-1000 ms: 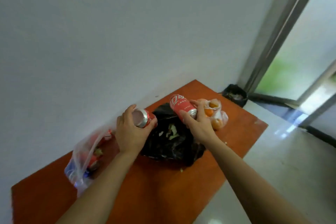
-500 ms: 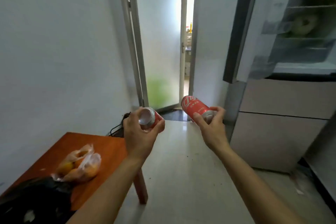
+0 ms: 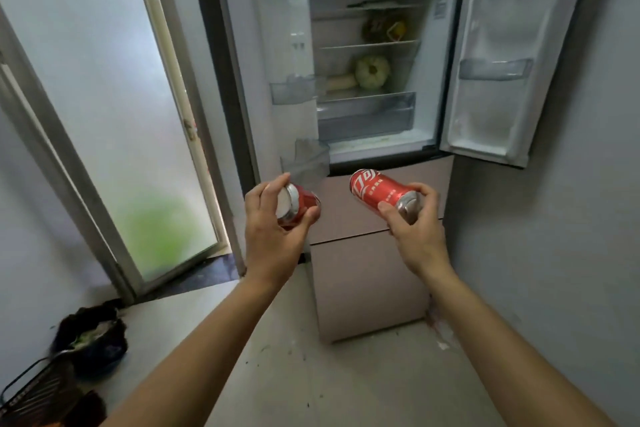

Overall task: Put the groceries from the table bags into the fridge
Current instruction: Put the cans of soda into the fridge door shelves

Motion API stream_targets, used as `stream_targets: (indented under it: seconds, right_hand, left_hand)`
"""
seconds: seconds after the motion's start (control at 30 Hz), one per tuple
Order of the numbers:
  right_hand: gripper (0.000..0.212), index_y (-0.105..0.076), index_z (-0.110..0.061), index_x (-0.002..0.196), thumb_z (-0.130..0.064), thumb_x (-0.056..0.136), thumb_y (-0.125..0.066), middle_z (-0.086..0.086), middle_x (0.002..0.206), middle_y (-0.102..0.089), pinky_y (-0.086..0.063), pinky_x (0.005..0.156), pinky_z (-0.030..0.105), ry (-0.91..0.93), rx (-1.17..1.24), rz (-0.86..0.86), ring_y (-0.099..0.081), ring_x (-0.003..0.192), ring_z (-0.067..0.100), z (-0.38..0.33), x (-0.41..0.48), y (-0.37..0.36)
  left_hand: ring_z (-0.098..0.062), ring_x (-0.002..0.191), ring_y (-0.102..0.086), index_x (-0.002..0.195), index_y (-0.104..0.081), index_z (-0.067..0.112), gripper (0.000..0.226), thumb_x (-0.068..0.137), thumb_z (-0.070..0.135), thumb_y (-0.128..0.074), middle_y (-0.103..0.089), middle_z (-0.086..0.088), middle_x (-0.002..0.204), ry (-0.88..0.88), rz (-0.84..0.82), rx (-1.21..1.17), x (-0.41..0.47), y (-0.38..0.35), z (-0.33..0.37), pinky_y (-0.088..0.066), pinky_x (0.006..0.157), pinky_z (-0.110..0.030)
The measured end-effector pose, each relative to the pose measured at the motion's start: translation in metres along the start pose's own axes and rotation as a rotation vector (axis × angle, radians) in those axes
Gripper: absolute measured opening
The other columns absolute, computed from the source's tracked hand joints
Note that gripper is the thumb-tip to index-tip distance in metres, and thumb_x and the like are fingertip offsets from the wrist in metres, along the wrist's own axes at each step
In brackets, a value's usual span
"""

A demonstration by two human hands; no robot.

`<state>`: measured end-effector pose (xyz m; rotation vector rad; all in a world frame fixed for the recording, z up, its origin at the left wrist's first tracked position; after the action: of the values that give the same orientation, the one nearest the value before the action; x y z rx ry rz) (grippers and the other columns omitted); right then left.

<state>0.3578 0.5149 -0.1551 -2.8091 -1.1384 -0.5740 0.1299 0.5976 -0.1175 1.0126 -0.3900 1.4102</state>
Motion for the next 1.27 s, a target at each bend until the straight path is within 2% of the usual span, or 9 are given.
stream_targets:
  seconds: [0.2,0.33,0.43,0.53,0.63,0.83,1.07,1.13,1.27]
  right_hand:
    - [0.051,-0.041,-0.048,0.126,-0.040,0.088,-0.074,-0.001,0.122,-0.059,-0.051,0.068,0.018,0.034,-0.034,0.126,-0.066,0.096,0.014,0.033,0.093,0.023]
    - [0.056,-0.041,-0.043,0.137,-0.040,0.090,-0.071,-0.005,0.126,-0.056,-0.058,0.090,0.040,0.057,-0.030,0.153,-0.061,0.104,0.007,0.049,0.170,0.009]
    - [0.056,-0.040,-0.045,0.138,-0.042,0.091,-0.070,-0.009,0.125,-0.053,-0.055,0.097,0.048,0.050,0.000,0.106,-0.059,0.109,0.009,0.055,0.225,-0.012]
    - [0.056,-0.038,-0.047,0.139,-0.043,0.092,-0.068,-0.019,0.122,-0.049,-0.053,0.100,0.049,0.046,0.064,0.024,-0.057,0.115,0.014,0.063,0.269,-0.038]
    - [0.057,-0.036,-0.045,0.142,-0.043,0.094,-0.066,-0.008,0.128,-0.046,-0.055,0.099,0.045,0.031,0.095,-0.069,-0.055,0.114,0.013,0.074,0.302,-0.070]
    - [0.056,-0.037,-0.041,0.140,-0.035,0.094,-0.068,-0.006,0.127,-0.050,-0.056,0.093,0.031,0.053,0.188,-0.340,-0.058,0.113,0.014,0.086,0.354,-0.139]
    - [0.058,-0.042,-0.043,0.135,-0.037,0.088,-0.075,-0.021,0.116,-0.058,-0.045,0.079,0.002,0.199,0.096,-0.669,-0.058,0.099,-0.017,0.092,0.396,-0.204]
    - [0.060,-0.046,-0.044,0.137,-0.040,0.086,-0.076,-0.027,0.113,-0.059,-0.047,0.088,0.008,0.245,0.056,-0.748,-0.057,0.100,-0.019,0.094,0.402,-0.218]
    - [0.061,-0.044,-0.047,0.139,-0.045,0.086,-0.075,-0.024,0.120,-0.057,-0.053,0.101,0.034,0.261,-0.012,-0.884,-0.061,0.109,0.003,0.105,0.403,-0.235]
  left_hand:
    - [-0.007,0.117,-0.043,0.138,-0.044,0.025,0.071,0.078,0.028,-0.082,-0.045,-0.008,0.133,-0.096,-0.035,-0.103,0.066,-0.102,-0.027,-0.038,0.091,0.000]
    - [0.006,0.115,-0.040,0.141,-0.036,0.027,0.077,0.079,0.024,-0.083,-0.040,0.000,0.134,-0.134,0.015,-0.161,0.119,-0.152,-0.059,-0.040,0.095,-0.006]
    - [-0.002,0.114,-0.047,0.139,-0.032,0.025,0.080,0.078,0.027,-0.084,-0.039,0.009,0.132,-0.098,0.065,-0.208,0.153,-0.176,-0.085,-0.049,0.092,-0.019]
    - [-0.009,0.112,-0.050,0.132,-0.032,0.022,0.077,0.077,0.023,-0.085,-0.040,0.010,0.130,-0.085,0.114,-0.200,0.181,-0.190,-0.111,-0.051,0.090,-0.025]
    - [-0.009,0.112,-0.047,0.131,-0.035,0.020,0.074,0.076,0.022,-0.085,-0.044,-0.007,0.130,-0.075,0.126,-0.106,0.202,-0.198,-0.133,-0.042,0.092,-0.010]
    - [-0.004,0.109,-0.041,0.131,-0.036,0.021,0.070,0.079,0.027,-0.082,-0.040,-0.012,0.133,0.031,0.179,0.111,0.221,-0.201,-0.164,-0.041,0.087,-0.018]
    - [-0.021,0.107,-0.052,0.124,-0.048,0.011,0.052,0.084,0.032,-0.074,-0.044,-0.011,0.126,0.159,0.191,0.450,0.226,-0.201,-0.181,-0.036,0.087,-0.016]
    - [-0.027,0.108,-0.055,0.123,-0.049,0.012,0.050,0.085,0.034,-0.073,-0.046,-0.011,0.127,0.209,0.158,0.534,0.225,-0.203,-0.187,-0.042,0.085,-0.025]
    - [-0.035,0.108,-0.058,0.120,-0.053,0.008,0.048,0.084,0.032,-0.074,-0.049,-0.014,0.128,0.266,0.105,0.643,0.219,-0.210,-0.194,-0.051,0.081,-0.039]
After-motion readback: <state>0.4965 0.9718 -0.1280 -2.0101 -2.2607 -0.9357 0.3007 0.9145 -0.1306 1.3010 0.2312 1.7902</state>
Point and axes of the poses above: each hand's wrist, its own x-axis towards the middle knuckle, its own y-axis out of the back of the hand, z = x × y, the point moved 4 cm from there along x, towards the middle knuckle
